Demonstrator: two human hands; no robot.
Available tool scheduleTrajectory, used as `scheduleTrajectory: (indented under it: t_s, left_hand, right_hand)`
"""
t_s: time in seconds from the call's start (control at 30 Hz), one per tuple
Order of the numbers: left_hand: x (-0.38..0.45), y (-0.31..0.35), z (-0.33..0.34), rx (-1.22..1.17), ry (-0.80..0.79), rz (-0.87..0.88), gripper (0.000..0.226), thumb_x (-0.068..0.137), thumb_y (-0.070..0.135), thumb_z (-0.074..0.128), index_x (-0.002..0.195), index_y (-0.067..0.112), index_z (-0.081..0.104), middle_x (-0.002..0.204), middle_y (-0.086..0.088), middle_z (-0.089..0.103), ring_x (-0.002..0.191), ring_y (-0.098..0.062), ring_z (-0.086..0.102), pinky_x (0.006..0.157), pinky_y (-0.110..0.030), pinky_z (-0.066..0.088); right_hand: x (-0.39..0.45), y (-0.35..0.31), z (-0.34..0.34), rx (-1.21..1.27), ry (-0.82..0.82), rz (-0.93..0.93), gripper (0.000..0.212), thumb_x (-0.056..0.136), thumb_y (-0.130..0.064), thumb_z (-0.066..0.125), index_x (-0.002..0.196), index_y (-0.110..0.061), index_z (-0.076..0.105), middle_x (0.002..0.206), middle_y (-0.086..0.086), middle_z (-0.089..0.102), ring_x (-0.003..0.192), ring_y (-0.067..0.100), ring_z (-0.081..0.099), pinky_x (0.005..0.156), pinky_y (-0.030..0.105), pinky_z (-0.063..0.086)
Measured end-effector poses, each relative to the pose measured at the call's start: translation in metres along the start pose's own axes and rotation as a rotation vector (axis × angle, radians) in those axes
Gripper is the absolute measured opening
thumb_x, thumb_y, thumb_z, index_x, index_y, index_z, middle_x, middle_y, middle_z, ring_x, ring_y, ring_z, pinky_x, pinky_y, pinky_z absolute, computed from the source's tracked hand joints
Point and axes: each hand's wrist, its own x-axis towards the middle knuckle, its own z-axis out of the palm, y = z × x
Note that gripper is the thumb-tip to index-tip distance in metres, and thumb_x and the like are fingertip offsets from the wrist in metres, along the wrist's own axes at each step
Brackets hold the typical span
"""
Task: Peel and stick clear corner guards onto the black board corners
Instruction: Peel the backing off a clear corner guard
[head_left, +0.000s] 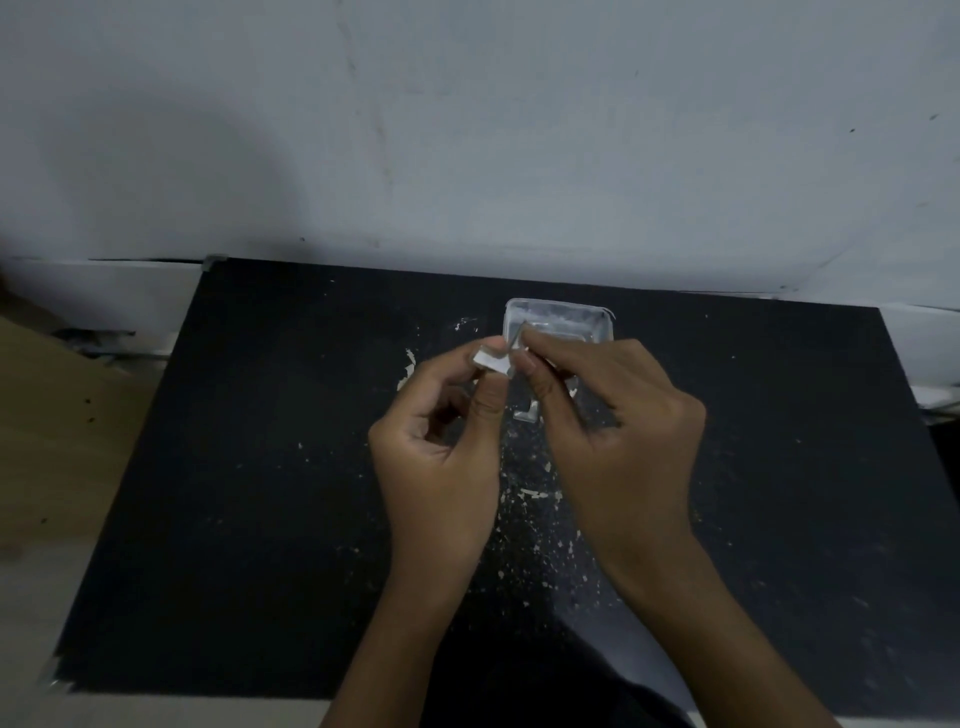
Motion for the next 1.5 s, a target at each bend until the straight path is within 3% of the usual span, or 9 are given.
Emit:
scheduleTrajectory:
  t_s: [0.17,0.33,0.5,0.63,0.77,0.97,1.1,1.5]
  left_hand:
    - [-0.001,0.0,0.001,-0.043,0.021,-0.075,0.022,0.094,0.012,0.067,0.107,0.029,0.072,0.1,0.013,0.077,0.094,-0.007,0.073,0.078,-0.015,0.054]
    - [-0.001,-0.002,0.001,-0.091,0.009,-0.155,0.023,0.095,0.014,0.066,0.109,0.031,0.071,0.107,0.011,0.077,0.105,-0.006,0.072,0.085,-0.018,0.054]
    - [0.004,-0.001,-0.009,-0.041,-0.06,-0.196,0.037,0.094,0.02,0.064,0.129,0.033,0.058,0.106,0.008,0.077,0.094,-0.003,0.071,0.077,-0.016,0.055]
    - [0.017,-0.005,-0.026,0.326,-0.085,0.144,0.024,0.094,0.035,0.067,0.117,0.03,0.065,0.125,0.012,0.062,0.116,-0.014,0.06,0.091,-0.035,0.055]
    - [0.029,-0.005,-0.03,0.583,-0.111,0.449,0.016,0.089,0.031,0.076,0.101,0.021,0.076,0.124,-0.004,0.06,0.113,-0.023,0.054,0.091,-0.029,0.047]
    - [0.036,-0.004,-0.03,0.652,-0.189,0.506,0.015,0.09,0.03,0.076,0.1,0.019,0.079,0.125,-0.005,0.059,0.117,-0.023,0.051,0.091,-0.033,0.048]
    - [0.037,-0.002,-0.029,0.672,-0.196,0.543,0.012,0.09,0.027,0.077,0.099,0.019,0.079,0.124,-0.007,0.06,0.115,-0.025,0.052,0.088,-0.033,0.048]
    - [0.046,0.005,-0.028,0.815,-0.255,0.686,0.012,0.094,0.024,0.073,0.096,0.014,0.079,0.113,-0.011,0.062,0.108,-0.027,0.051,0.093,-0.02,0.037]
  right_hand:
    - [0.004,-0.002,0.001,0.012,-0.12,0.063,0.015,0.089,-0.016,0.073,0.104,-0.015,0.07,0.097,-0.005,0.069,0.09,0.011,0.063,0.079,0.017,0.049]
    - [0.005,-0.009,0.004,0.516,-0.171,0.47,0.022,0.087,-0.007,0.072,0.107,-0.015,0.067,0.096,-0.007,0.073,0.095,0.008,0.07,0.083,0.019,0.054]
    - [0.006,0.0,0.004,0.576,-0.148,0.549,0.021,0.082,-0.005,0.074,0.102,-0.01,0.073,0.091,-0.003,0.076,0.086,0.005,0.072,0.077,0.014,0.053]
    - [0.005,0.003,0.001,0.571,-0.146,0.529,0.024,0.079,-0.003,0.075,0.101,-0.011,0.073,0.091,-0.004,0.075,0.084,0.004,0.071,0.076,0.013,0.054]
    - [0.003,0.002,0.001,0.602,-0.167,0.512,0.026,0.079,-0.001,0.074,0.104,-0.01,0.073,0.093,0.0,0.075,0.087,0.009,0.072,0.078,0.016,0.055]
    - [0.004,0.001,0.0,0.675,-0.175,0.538,0.025,0.079,-0.002,0.072,0.102,-0.01,0.071,0.091,0.002,0.076,0.086,0.012,0.074,0.077,0.018,0.056]
    - [0.004,0.001,0.0,0.702,-0.174,0.543,0.023,0.078,0.001,0.071,0.099,-0.009,0.07,0.086,-0.007,0.076,0.083,0.008,0.074,0.076,0.015,0.055]
    - [0.005,0.001,-0.001,0.624,-0.155,0.54,0.021,0.079,0.001,0.074,0.097,-0.01,0.072,0.088,-0.001,0.076,0.083,0.009,0.074,0.076,0.018,0.056]
